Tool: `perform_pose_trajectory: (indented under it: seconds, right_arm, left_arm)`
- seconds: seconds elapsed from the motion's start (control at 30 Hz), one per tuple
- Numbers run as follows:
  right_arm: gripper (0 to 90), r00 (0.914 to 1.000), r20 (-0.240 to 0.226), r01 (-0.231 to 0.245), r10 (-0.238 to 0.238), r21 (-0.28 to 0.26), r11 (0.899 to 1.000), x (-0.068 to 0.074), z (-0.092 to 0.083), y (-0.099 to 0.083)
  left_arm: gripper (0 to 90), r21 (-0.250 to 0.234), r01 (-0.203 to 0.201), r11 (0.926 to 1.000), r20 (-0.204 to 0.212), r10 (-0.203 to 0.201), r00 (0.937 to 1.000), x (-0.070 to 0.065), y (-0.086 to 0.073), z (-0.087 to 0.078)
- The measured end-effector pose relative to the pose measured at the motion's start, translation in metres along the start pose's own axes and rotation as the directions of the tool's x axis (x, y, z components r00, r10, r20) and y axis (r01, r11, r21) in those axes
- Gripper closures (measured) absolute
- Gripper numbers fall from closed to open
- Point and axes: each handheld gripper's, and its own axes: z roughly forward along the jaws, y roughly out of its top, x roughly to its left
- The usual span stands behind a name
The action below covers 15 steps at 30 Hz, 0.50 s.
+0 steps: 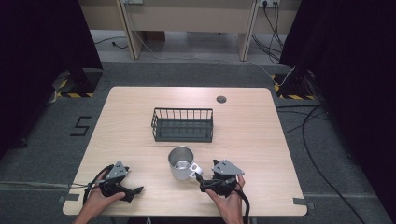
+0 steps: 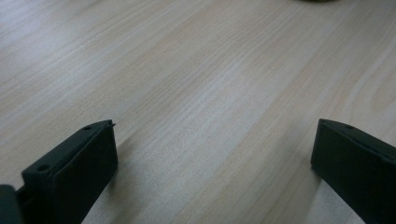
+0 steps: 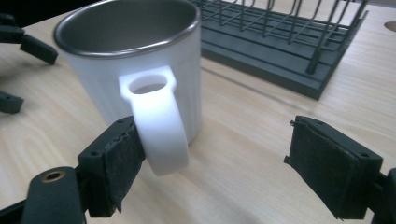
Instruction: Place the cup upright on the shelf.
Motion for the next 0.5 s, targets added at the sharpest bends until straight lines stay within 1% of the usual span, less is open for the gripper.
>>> perform_pose_trajectory:
  seconds: [0.1,0.13,0.23,0.3,0.4,0.5]
  right_arm:
    - [18.5,1.0,0.006,-0.006,0.006,-0.006,1.0,-0.007,0.002,0.001]
    - [18.6,0.9998,0.016,-0.008,0.008,-0.008,1.0,-0.011,0.004,0.002]
    - [18.4,0.9998,0.02,-0.008,0.008,-0.011,1.0,-0.013,0.006,0.004]
    - [18.1,0.9997,0.025,0.0,0.0,-0.008,1.0,-0.015,0.009,0.005]
    - [17.6,0.999,0.045,0.004,-0.004,-0.004,1.0,-0.02,0.012,0.006]
    - [17.4,0.9985,0.054,0.003,-0.003,-0.01,1.0,-0.023,0.014,0.007]
  left_arm:
    - [0.0,0.0,0.0,1.0,0.0,0.0,1.0,0.0,0.0,0.0]
    - [0.0,0.0,0.0,1.0,0.0,0.0,1.0,0.0,0.0,0.0]
    - [0.0,0.0,0.0,1.0,0.0,0.0,1.0,0.0,0.0,0.0]
    - [0.0,0.0,0.0,1.0,0.0,0.0,1.0,0.0,0.0,0.0]
    - [0.0,0.0,0.0,1.0,0.0,0.0,1.0,0.0,0.0,0.0]
    - [0.0,0.0,0.0,1.0,0.0,0.0,1.0,0.0,0.0,0.0]
